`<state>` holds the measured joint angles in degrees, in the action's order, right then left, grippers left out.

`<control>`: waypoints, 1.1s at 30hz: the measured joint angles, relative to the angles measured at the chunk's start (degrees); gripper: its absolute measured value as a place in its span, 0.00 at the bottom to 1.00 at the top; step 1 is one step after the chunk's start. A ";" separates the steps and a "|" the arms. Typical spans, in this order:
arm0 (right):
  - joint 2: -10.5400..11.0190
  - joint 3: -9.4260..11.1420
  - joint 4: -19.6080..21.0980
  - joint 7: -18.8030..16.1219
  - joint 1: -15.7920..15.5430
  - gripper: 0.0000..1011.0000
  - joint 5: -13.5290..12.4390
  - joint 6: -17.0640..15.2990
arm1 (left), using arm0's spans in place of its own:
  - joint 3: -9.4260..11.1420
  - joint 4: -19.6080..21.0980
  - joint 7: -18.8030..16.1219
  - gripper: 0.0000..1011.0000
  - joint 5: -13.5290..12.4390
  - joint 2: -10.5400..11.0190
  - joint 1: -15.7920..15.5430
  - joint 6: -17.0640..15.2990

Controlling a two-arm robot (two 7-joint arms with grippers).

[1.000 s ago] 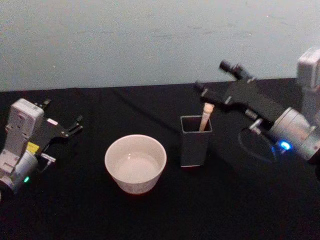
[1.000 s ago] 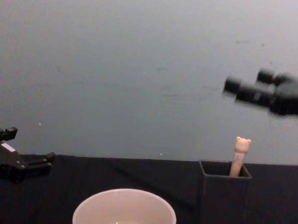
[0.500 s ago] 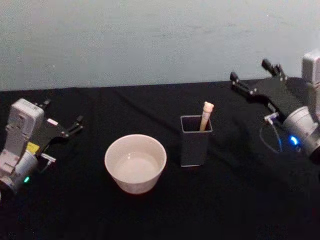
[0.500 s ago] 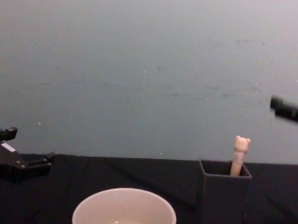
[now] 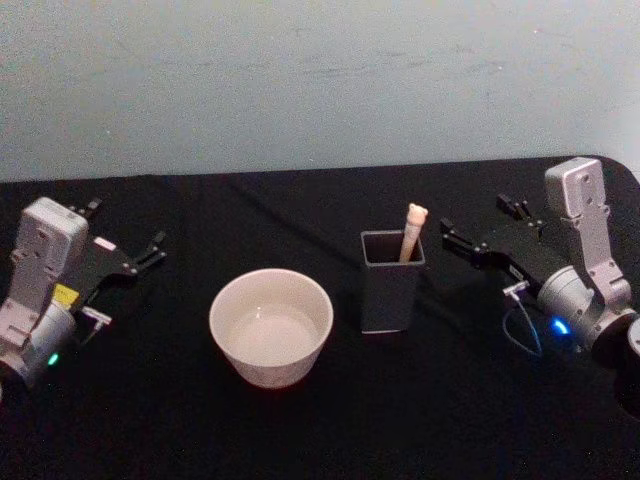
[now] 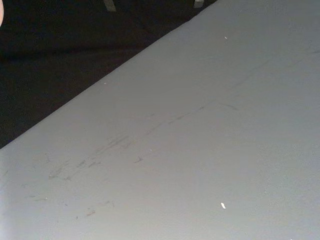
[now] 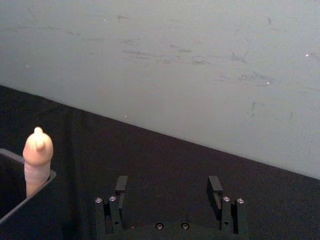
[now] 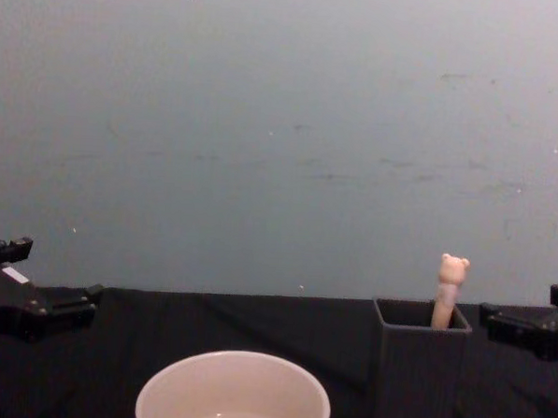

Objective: Pick up the stirring spoon with one hand, stir inside the cup, then place it back in its original position.

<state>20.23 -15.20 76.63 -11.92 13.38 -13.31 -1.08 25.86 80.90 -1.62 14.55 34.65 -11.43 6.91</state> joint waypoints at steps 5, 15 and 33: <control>0.04 -0.01 0.01 0.01 0.00 0.99 0.00 -0.01 | 0.00 0.00 0.00 0.99 0.00 0.00 0.00 0.00; 0.09 0.02 0.22 0.06 -0.02 0.99 -0.05 -0.01 | 0.00 0.00 0.00 0.99 0.00 0.00 0.00 0.00; 0.17 0.07 0.36 0.13 -0.06 0.99 -0.21 0.05 | 0.00 0.00 0.00 0.99 0.00 0.00 0.00 0.00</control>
<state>20.39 -15.14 76.99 -11.79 13.32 -13.52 -1.03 25.86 80.90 -1.62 14.55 34.64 -11.43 6.91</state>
